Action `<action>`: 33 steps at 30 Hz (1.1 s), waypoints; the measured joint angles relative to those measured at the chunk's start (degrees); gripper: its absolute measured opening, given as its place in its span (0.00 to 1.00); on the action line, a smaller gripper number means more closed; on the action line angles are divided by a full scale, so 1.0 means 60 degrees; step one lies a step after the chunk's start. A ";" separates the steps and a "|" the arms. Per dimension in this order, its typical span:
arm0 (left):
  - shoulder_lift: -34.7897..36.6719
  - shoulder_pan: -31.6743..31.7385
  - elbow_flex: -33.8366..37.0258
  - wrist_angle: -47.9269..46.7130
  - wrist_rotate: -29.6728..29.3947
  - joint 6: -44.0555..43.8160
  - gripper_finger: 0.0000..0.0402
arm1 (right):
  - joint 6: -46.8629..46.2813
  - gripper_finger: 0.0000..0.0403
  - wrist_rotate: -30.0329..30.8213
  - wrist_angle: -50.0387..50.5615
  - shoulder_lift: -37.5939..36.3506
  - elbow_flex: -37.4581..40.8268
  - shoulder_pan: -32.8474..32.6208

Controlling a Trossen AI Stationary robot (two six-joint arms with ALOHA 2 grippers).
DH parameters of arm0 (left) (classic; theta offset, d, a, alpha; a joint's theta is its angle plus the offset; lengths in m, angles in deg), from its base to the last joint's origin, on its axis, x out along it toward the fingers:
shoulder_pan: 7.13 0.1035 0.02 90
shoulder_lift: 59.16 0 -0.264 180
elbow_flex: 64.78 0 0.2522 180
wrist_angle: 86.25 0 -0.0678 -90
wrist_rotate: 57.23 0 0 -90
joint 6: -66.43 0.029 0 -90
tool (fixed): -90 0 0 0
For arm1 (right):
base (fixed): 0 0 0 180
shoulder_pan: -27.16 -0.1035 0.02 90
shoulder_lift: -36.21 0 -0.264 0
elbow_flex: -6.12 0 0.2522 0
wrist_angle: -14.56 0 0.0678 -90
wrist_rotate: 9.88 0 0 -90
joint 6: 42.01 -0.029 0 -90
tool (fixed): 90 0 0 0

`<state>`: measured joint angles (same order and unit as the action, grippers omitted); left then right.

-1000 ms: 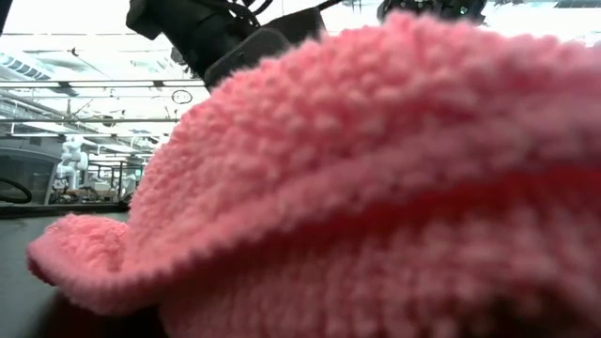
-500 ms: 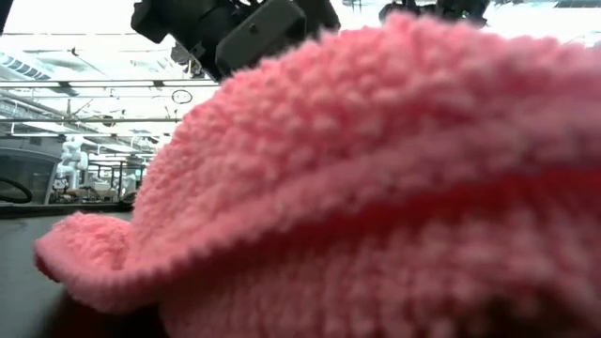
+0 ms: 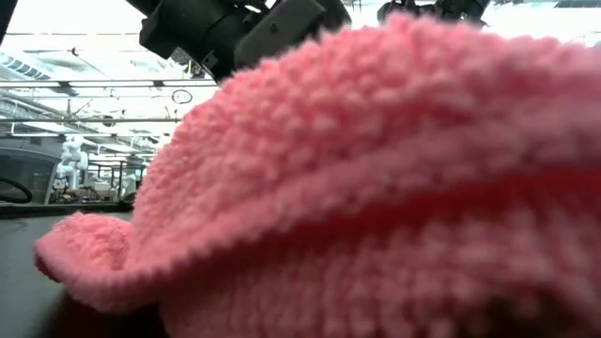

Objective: Fold microfiber towels
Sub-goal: Fold the top blue microfiber cloth, then put the top blue microfiber cloth into the wire basket

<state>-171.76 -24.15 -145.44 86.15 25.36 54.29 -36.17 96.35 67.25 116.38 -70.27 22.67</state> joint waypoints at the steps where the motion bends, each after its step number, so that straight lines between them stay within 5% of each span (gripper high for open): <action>1: -0.0014 0.0000 -0.0007 -0.0003 -0.0033 -0.0008 0.48 | -0.0024 0.36 -0.0003 -0.0010 0.0000 0.0000 0.0000; 6: 0.0003 0.0104 -0.0011 -0.0582 -0.0747 -0.0844 0.44 | -0.0780 0.29 -0.0538 -0.0482 0.0221 0.0000 -0.0069; 13: 0.0171 0.0393 -0.0014 -0.1455 -0.1674 -0.2080 0.28 | -0.1729 0.02 -0.1521 -0.1524 0.1345 0.0000 -0.0170; 27: 0.0099 0.0357 -0.0007 -0.3012 -0.0674 -0.2287 0.05 | -0.2248 0.00 -0.1432 -0.2253 0.3508 0.0004 -0.0590; 33: 0.0095 0.0332 -0.0007 -0.3051 -0.0469 -0.2579 0.02 | -0.0997 0.00 -0.0715 -0.2326 0.4091 -0.0003 -0.0513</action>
<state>-171.19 -22.15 -145.48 67.84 22.55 38.82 -42.15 92.06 53.30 140.92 -70.29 19.59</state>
